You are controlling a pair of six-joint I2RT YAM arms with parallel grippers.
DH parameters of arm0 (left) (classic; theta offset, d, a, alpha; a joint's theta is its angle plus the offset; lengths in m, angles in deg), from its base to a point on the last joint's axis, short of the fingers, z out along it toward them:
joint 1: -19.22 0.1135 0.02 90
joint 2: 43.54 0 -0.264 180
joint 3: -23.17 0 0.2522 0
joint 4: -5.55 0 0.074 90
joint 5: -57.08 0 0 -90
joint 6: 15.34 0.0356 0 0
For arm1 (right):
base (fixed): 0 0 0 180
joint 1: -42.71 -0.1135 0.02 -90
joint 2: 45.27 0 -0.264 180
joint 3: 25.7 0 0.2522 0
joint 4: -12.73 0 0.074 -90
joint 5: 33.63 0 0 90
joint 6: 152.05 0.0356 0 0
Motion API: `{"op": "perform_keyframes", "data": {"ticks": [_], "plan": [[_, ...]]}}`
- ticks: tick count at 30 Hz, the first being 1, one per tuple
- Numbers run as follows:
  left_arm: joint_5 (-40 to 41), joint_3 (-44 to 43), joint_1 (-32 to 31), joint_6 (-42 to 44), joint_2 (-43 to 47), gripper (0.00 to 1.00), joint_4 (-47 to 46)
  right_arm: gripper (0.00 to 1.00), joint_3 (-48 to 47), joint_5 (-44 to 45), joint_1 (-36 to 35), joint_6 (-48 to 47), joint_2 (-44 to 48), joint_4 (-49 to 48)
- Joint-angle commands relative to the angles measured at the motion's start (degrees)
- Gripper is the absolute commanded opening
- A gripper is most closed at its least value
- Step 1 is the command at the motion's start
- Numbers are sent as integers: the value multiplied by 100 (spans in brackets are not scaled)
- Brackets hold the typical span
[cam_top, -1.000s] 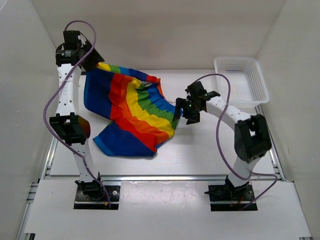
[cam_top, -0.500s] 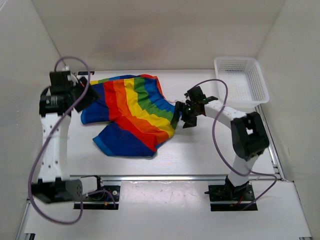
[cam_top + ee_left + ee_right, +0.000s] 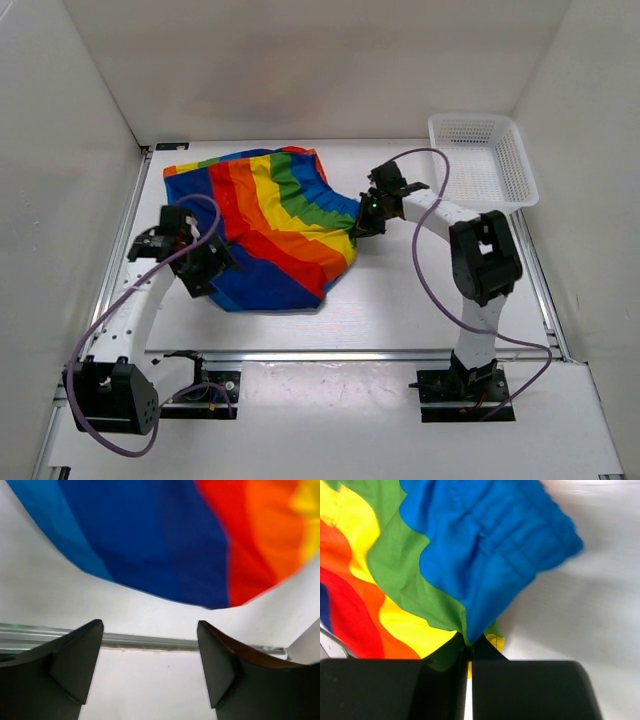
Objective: Fold and stack the shorts
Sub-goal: Flatten the shorts out
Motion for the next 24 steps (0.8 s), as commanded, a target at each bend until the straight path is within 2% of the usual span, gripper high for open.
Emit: {"op": "perform_keyframes", "data": {"ticks": [1, 5, 8, 12, 17, 19, 22, 23, 24], "plan": [[-420, 792, -590, -725, -25, 89, -460, 0, 235, 379, 386, 103, 1010, -70], [-360, 1304, -1242, -1262, -367, 91, -891, 0, 745, 309, 800, 157, 1503, -123], [61, 1358, -1568, -1412, -771, 94, -1058, 0, 807, 247, 862, 157, 1574, -123], [63, 1358, -1998, -1466, -1369, 95, -1577, 0, 807, 195, 862, 157, 1574, -123], [343, 849, -2709, -1641, -2195, 95, -1885, 0, 807, 142, 862, 157, 1574, -123], [545, 594, -2825, -1642, -2634, 91, -1947, 0, 807, 89, 862, 157, 1626, -123], [756, 181, -2825, -1590, -3180, 64, -2017, 0, 807, 89, 862, 157, 1626, -71], [757, 84, -2825, -1589, -3181, 20, -2017, 0, 807, 89, 862, 96, 1626, -70], [757, -56, -2730, -1502, -3181, 10, -1887, 0, 755, 89, 862, 95, 1626, 8]]}}
